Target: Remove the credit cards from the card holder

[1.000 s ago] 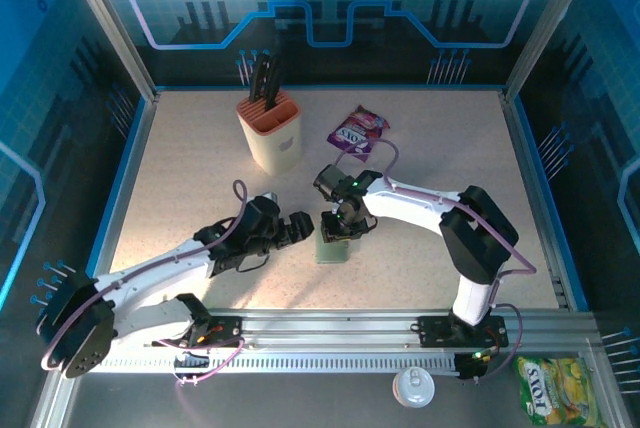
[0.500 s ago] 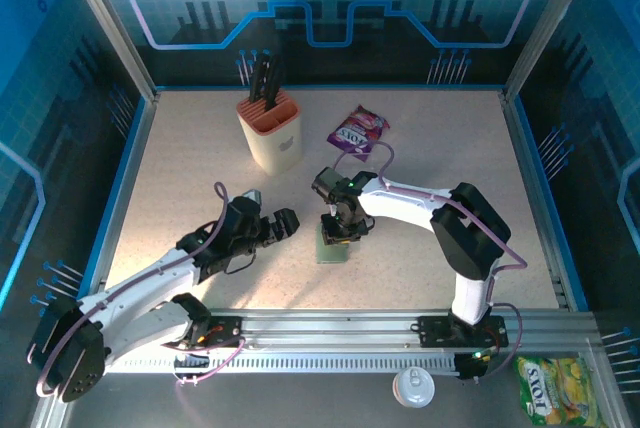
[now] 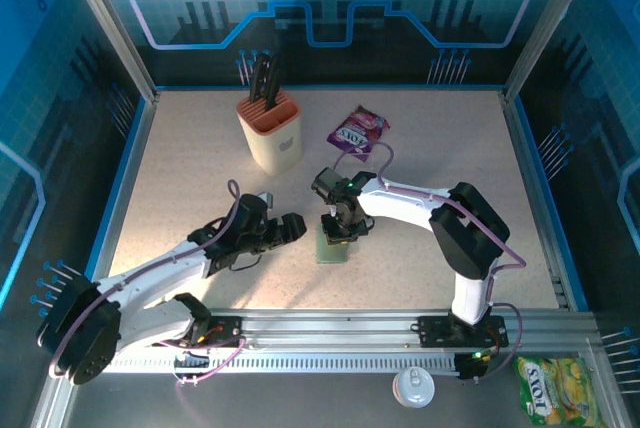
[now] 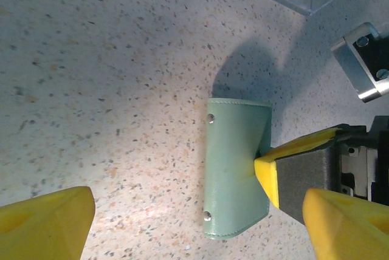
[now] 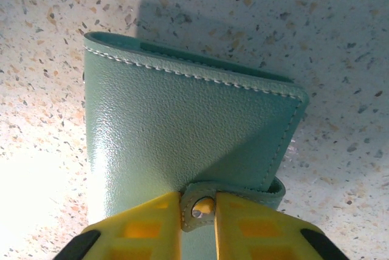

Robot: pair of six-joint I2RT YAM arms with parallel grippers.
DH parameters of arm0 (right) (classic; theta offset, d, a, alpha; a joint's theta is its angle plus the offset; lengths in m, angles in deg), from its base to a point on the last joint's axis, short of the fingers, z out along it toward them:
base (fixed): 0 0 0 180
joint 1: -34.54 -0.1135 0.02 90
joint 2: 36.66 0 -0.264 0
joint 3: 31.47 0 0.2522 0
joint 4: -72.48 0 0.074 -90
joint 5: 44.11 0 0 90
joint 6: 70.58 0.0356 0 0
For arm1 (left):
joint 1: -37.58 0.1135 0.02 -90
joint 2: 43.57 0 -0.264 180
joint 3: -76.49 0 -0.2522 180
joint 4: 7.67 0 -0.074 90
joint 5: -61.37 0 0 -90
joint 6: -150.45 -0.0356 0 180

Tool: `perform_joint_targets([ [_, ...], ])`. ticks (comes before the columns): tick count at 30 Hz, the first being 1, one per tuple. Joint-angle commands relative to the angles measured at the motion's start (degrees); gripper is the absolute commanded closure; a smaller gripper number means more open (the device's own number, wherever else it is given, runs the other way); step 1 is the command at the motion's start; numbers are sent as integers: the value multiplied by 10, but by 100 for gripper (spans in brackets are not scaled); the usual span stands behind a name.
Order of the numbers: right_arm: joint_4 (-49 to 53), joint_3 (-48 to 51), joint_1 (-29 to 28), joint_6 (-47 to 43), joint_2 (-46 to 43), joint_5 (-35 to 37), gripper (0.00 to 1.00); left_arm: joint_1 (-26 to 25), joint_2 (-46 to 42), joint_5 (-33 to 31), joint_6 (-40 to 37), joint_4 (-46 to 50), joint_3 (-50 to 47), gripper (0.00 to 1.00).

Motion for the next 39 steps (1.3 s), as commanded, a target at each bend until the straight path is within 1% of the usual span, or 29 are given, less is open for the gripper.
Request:
perform_joint_targets([
  [1,9,11,-9,4,15,4,85,4,25,46,-3,-43,18,14],
  [5,4,15,-10,3,10,3,89,4,49,68,0,-67,21,16],
  [8,-8,23,-7,3,7,-5,92,4,66,81,2,-75,27,16],
  [9,-13,27,-5,3,6,-11,94,4,73,86,4,-81,28,16],
  [13,-28,39,-1,4,-2,-20,97,3,97,107,14,-99,33,23],
  [15,-38,46,1,5,-6,-25,98,3,108,116,17,-103,37,30],
  [19,-64,67,11,6,-18,-43,100,2,131,125,27,-104,48,48],
  [22,-86,81,19,7,-24,-57,100,-2,145,128,34,-108,55,59],
  [23,-95,86,21,9,-26,-64,100,-4,151,130,36,-108,60,61],
  [25,-111,94,26,14,-29,-78,100,-8,163,134,39,-108,68,63],
  [28,-130,100,29,21,-34,-93,100,-14,187,146,45,-102,83,71],
  [30,-134,102,30,23,-35,-97,100,-17,205,155,52,-101,91,81],
  [32,-140,105,32,25,-36,-99,100,-21,220,166,58,-102,97,86],
  [39,-161,120,35,32,-42,-104,100,-24,260,174,58,-53,127,95],
])
